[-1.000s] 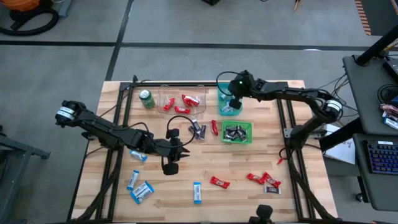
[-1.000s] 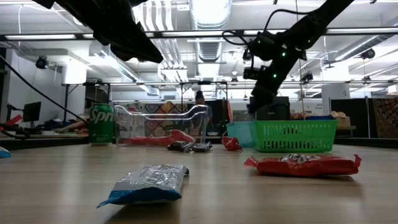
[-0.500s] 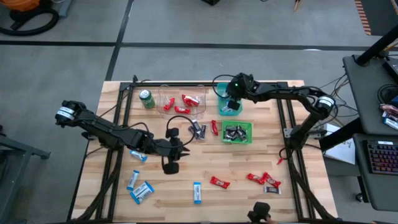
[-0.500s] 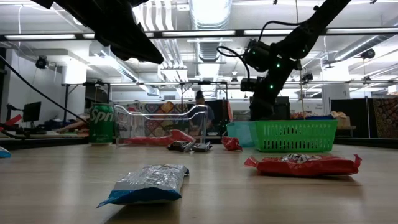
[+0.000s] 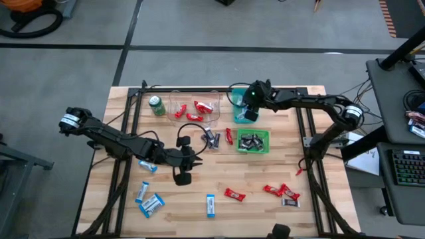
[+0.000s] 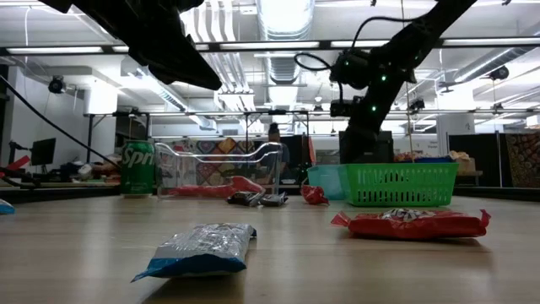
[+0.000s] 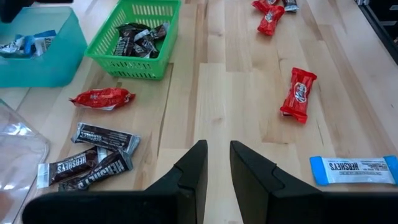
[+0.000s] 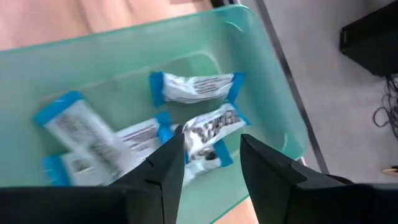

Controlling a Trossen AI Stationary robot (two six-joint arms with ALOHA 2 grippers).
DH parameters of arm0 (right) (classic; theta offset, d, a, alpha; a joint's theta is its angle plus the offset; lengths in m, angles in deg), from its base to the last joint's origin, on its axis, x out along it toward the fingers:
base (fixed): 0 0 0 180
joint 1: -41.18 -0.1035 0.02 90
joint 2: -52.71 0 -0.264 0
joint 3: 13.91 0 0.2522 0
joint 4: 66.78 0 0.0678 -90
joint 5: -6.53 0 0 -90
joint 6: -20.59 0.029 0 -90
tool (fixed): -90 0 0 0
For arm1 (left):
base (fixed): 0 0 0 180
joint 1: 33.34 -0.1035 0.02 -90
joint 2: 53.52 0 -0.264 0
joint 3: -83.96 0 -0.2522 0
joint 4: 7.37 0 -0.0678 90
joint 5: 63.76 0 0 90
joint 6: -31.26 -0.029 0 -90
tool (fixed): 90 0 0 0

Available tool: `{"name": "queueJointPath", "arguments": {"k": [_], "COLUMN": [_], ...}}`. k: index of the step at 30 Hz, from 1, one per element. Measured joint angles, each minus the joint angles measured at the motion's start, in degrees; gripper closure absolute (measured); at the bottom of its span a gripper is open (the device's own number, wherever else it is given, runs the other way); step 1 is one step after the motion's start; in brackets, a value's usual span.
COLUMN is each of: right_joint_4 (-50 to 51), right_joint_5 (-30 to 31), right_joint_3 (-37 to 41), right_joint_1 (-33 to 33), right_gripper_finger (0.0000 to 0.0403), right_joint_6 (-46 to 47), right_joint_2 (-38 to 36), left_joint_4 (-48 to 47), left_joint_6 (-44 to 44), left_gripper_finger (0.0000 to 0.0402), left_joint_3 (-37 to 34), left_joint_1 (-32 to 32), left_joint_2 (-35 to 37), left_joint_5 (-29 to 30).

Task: Sort candy
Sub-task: Put the white chocolate bar into the blue bin, then put the brown chocolate bar into the green bin

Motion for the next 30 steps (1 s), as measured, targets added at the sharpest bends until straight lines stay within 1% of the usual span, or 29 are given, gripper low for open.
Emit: {"name": "queueJointPath", "arguments": {"k": [9, 14, 18, 20, 22, 25, 30], "right_joint_4": [1.2, 2.3, 5.4, 7.6, 9.6, 11.9, 14.4], "right_joint_5": [0.4, 0.1, -0.2, -1.5, -4.6, -7.5, -7.5], "right_joint_3": [0.0, 0.0, 0.0, 0.0, 0.0, 0.0, 0.0], "right_joint_1": [-5.6, -8.8, -12.0, -13.7, -15.6, -18.8, -25.7], "right_gripper_finger": [0.0259, 0.0259, 0.0259, 0.0259, 0.0259, 0.0259, 0.0259], "right_joint_6": [3.7, 9.3, 15.8, 18.9, 21.7, 25.7, 31.4], "right_joint_2": [-5.0, -9.3, -13.3, -15.4, -17.2, -19.6, -21.9], "left_joint_4": [0.9, 0.9, 0.9, 1.1, 1.3, 1.3, 1.4], "left_joint_6": [0.6, 0.8, 0.8, 0.8, 0.8, -0.3, -3.7], "left_gripper_finger": [0.035, 0.035, 0.035, 0.035, 0.0349, 0.034, 0.0306], "left_joint_3": [-0.1, -0.1, -0.2, -0.3, -0.3, -0.3, -0.3], "left_joint_1": [0.0, 0.0, 0.0, 0.0, 0.0, 0.0, 0.0], "left_joint_2": [0.0, 0.0, 0.0, 0.0, 0.0, 0.0, 0.0], "left_joint_5": [0.0, 0.0, 0.0, 0.2, 1.9, 3.5, 5.6]}}
